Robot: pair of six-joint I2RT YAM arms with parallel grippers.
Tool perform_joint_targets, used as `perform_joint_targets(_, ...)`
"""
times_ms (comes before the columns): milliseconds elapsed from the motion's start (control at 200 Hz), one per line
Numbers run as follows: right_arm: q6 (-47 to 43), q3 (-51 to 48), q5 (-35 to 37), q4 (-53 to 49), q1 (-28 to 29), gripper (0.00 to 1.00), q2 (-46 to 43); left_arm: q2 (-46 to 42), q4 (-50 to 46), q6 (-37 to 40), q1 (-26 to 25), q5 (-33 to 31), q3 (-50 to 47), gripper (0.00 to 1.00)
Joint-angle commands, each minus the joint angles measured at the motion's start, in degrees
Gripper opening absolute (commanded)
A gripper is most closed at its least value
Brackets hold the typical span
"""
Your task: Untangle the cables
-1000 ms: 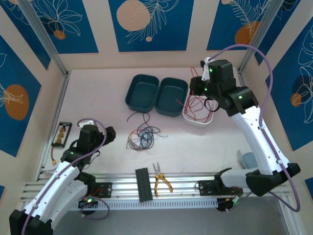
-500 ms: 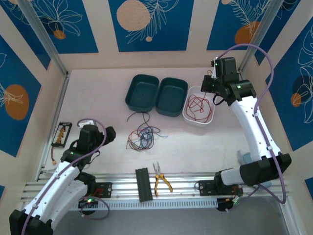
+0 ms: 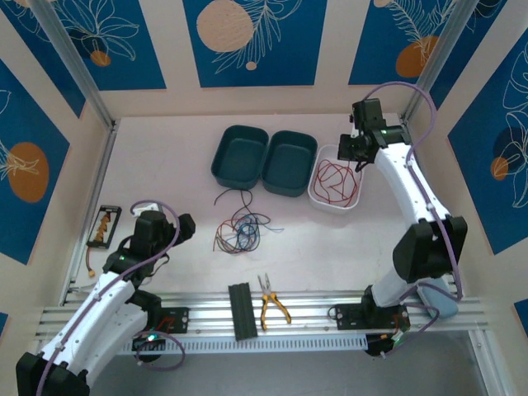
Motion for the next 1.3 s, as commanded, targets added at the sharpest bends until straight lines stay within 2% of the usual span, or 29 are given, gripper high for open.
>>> perform_joint_targets(0, -2.2, 2.6, 0.7, 0.5, -0.4, 0.00, 4.1, -0.1, 0.5, -0.6, 0.5, 1.2, -0.9, 1.00)
perform_joint_targets(220, -1.5, 6.6, 2.4, -0.9, -0.1, 0.00, 11.9, -0.4, 0.3, -0.6, 0.5, 1.2, -1.0, 1.00)
perform_joint_targets(585, 0.2, 7.2, 1.9, -2.0, 1.7, 0.00, 18.1, 0.1, 0.9, -0.6, 0.5, 1.2, -0.8, 1.00)
perform_joint_targets(730, 0.2, 7.2, 1.7, -2.4, 2.7, 0.09, 19.4, 0.5, 1.0, -0.5, 0.5, 1.4, -0.7, 1.00)
perform_joint_targets(960, 0.5, 7.1, 2.0, -3.0, 4.6, 0.30, 18.8, 0.6, 0.6, -0.5, 0.5, 1.9, -0.6, 1.00)
perform_joint_targets(1296, 3.0, 4.2, 2.9, -3.5, 7.7, 0.42, 12.1, 0.9, -0.4, 2.0, 0.5, 4.6, 1.0, 1.00)
